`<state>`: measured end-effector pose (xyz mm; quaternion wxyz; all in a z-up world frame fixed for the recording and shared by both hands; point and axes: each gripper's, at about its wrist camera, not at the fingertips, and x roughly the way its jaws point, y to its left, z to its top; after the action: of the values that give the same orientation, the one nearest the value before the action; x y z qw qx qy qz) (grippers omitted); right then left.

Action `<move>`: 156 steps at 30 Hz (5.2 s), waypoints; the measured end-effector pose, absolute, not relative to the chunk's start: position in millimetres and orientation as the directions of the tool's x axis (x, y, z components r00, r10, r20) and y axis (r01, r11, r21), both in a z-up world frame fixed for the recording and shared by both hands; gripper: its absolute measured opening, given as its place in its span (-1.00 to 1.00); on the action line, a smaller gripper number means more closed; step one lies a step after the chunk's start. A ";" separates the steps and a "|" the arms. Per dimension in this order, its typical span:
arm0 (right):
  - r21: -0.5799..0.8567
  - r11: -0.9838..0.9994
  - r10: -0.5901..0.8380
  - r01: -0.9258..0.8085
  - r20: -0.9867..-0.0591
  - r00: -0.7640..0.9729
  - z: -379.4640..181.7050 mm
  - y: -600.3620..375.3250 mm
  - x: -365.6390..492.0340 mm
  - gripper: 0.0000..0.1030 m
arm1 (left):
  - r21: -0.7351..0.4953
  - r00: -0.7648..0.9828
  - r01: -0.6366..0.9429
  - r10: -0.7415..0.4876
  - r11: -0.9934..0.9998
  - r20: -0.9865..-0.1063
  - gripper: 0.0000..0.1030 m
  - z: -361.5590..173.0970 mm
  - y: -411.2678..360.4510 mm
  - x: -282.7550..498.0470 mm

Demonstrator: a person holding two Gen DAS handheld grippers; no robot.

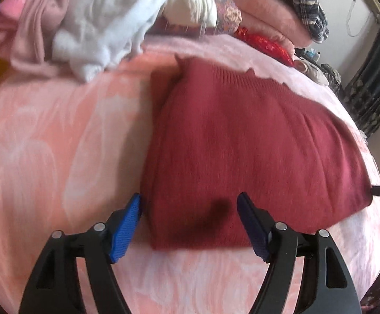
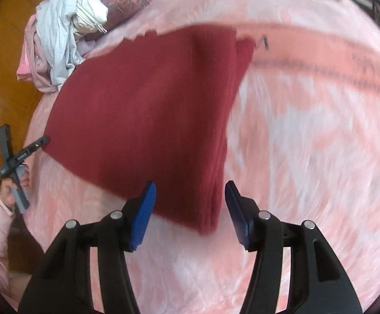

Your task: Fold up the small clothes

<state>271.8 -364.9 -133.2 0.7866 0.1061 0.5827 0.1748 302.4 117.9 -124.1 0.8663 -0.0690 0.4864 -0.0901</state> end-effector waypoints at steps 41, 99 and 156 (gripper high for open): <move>0.492 0.871 0.476 -0.014 -0.835 0.277 -156.4 -389.8 338.7 0.50 | -0.420 0.412 0.026 -0.393 0.907 -0.822 0.92 -145.4 114.8 369.1; 0.464 0.886 0.439 0.013 -0.846 0.303 -95.7 -430.7 269.8 0.04 | -0.315 0.465 0.213 -0.379 0.925 -0.800 0.29 -74.4 21.8 255.5; 0.313 0.949 0.287 0.041 -0.908 0.306 -71.8 -423.9 161.1 -0.02 | -0.148 0.496 0.181 -0.220 0.972 -0.840 0.43 -87.2 -20.1 177.2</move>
<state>161.1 -423.9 -71.8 0.7958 0.1402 0.5841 0.0773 177.2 -20.1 -87.2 0.8646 -0.0200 0.4884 -0.1162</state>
